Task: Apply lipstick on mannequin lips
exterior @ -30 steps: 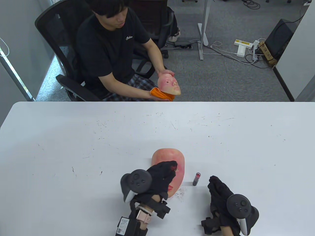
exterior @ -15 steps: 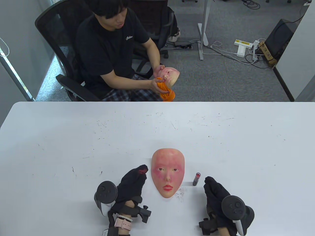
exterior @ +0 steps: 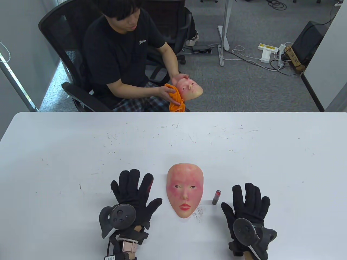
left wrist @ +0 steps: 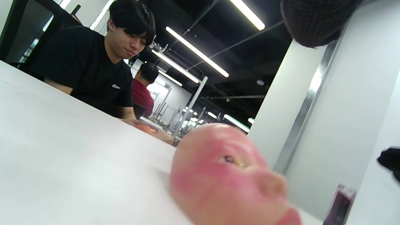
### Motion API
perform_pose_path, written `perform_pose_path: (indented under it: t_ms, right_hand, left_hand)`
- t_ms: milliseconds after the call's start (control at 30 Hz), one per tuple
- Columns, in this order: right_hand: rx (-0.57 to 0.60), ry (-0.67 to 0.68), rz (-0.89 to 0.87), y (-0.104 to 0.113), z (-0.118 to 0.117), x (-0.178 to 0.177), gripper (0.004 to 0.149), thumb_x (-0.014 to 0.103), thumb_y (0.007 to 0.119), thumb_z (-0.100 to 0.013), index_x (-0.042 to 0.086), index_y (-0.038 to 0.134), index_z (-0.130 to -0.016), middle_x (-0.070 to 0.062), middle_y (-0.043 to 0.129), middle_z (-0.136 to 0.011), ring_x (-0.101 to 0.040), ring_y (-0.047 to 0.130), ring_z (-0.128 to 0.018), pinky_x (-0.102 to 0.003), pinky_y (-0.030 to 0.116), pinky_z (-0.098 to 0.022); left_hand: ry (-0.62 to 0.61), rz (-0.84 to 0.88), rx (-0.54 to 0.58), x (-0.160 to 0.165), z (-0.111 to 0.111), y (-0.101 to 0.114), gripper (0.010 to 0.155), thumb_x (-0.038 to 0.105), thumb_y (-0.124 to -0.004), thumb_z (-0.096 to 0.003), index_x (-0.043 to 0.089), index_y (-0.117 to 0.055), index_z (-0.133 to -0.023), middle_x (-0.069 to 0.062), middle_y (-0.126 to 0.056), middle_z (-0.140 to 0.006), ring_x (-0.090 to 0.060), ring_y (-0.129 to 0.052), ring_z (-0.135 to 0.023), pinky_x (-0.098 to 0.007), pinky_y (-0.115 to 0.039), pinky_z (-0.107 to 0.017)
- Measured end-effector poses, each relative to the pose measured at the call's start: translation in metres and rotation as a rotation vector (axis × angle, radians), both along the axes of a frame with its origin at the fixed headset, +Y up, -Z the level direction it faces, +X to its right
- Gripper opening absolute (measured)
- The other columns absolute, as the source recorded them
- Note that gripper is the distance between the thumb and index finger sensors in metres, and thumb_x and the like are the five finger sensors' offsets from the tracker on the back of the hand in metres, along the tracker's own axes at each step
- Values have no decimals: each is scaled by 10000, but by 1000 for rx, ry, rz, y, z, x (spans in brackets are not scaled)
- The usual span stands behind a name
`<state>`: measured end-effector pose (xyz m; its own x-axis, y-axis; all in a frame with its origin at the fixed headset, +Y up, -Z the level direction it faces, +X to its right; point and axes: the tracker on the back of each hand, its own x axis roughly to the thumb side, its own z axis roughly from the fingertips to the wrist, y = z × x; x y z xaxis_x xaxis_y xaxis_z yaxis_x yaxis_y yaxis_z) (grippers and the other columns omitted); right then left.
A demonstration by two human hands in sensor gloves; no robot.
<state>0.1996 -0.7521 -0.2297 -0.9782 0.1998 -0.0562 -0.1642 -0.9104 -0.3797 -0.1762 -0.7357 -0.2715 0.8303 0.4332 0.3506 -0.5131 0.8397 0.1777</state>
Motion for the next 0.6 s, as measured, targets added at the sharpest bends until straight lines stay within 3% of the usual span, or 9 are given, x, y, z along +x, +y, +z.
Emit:
perform_pose_path:
  t_ms: [200,600]
  right_hand:
    - [-57,-45,179,-5,-3,-4,850,718,621,-332,441,301,-1069,-58,94,-1183,-363,122,-1112,-660,87,-728]
    - [-147,-41,144,-7,-7,2,856,722,613,-333,430,284,-1066,-62,120,-1183,-374,153,-1112,-680,71,-707]
  left_hand:
    - [26,-144,-105,5,-3,-10,883,775,-663,-422,599,-152,-1120,49,45,-1227,-297,221,-1065,-712,94,-627]
    - [61,-43,-153,-5,-4,-20,872,778,-623,-436,574,-130,-1126,31,40,-1225,-298,204,-1070,-704,96,-630]
